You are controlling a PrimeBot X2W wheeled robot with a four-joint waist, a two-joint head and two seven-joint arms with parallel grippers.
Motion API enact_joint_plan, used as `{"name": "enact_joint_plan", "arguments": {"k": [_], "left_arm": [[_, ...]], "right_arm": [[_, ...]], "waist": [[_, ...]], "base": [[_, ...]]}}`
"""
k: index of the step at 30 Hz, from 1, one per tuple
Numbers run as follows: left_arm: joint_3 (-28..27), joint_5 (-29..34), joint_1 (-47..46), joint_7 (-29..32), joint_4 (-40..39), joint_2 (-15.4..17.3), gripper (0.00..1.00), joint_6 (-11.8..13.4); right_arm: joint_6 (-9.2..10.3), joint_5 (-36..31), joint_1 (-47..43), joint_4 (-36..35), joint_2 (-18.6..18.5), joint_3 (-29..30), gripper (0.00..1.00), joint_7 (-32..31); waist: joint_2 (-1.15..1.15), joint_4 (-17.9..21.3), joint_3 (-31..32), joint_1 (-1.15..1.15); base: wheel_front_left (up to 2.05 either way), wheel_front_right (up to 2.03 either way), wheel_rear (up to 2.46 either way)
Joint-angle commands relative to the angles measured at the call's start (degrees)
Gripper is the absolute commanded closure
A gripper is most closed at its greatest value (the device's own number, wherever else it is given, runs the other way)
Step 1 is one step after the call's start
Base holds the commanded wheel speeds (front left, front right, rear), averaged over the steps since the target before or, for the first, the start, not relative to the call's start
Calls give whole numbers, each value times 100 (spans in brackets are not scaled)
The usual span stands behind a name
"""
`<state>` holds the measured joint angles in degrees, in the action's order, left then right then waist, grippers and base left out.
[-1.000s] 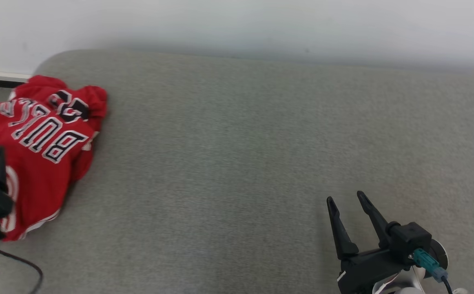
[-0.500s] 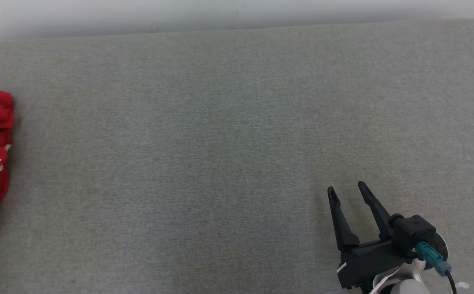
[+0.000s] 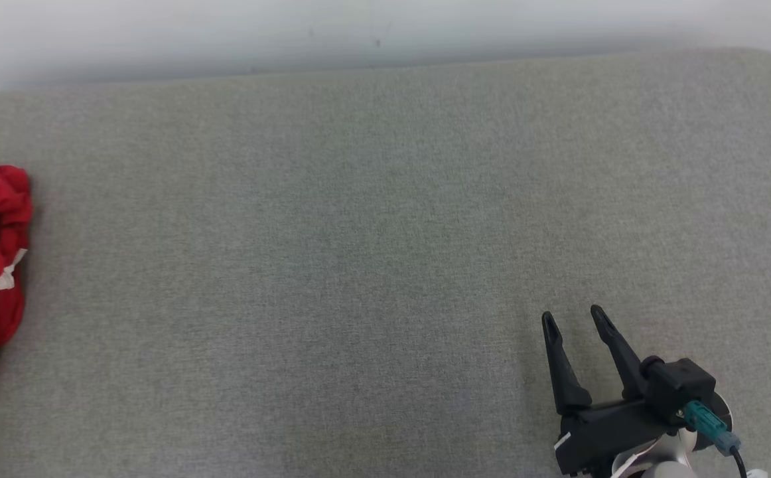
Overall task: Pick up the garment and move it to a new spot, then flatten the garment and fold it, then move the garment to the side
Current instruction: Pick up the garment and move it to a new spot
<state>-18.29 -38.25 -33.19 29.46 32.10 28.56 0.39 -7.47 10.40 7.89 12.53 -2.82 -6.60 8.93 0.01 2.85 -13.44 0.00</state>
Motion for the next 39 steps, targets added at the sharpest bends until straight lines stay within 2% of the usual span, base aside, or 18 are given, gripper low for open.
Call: {"name": "enact_joint_plan", "arguments": {"k": [1,8,16,23,30,34,39], "left_arm": [[30,4,-114,33,-61,63,100,-65],[373,39,-526,315,-714,83,100,-236],[863,-91,-1150,649,-1591,-251,100,-328],[1450,-314,-1642,863,-2213,-944,100,-393],[1960,-540,-1521,775,-2436,-1672,100,-486],[2300,-403,-989,656,-2220,-1946,100,-515],[2601,-103,-341,369,-1682,-2021,100,-542]], "right_arm": [[-5,67,-97,47,-11,-1,0,37],[-5,315,-211,296,-11,-37,0,195],[-5,421,-343,519,-12,50,0,315],[-5,409,-428,551,-11,144,0,315],[-5,344,-345,430,-13,111,0,235],[-5,308,-344,357,-10,148,0,184],[-5,337,-333,275,-9,143,0,155]], "waist": [[-1,-126,201,0],[-1,-210,703,0],[-1,48,1173,0],[-1,582,1384,0],[-1,1369,1299,0],[-1,1857,1142,0],[-1,2173,938,0]], "base": [[0,0,0],[0,0,0],[0,0,0],[0,0,0],[0,0,0],[0,0,0],[0,0,0]]}}
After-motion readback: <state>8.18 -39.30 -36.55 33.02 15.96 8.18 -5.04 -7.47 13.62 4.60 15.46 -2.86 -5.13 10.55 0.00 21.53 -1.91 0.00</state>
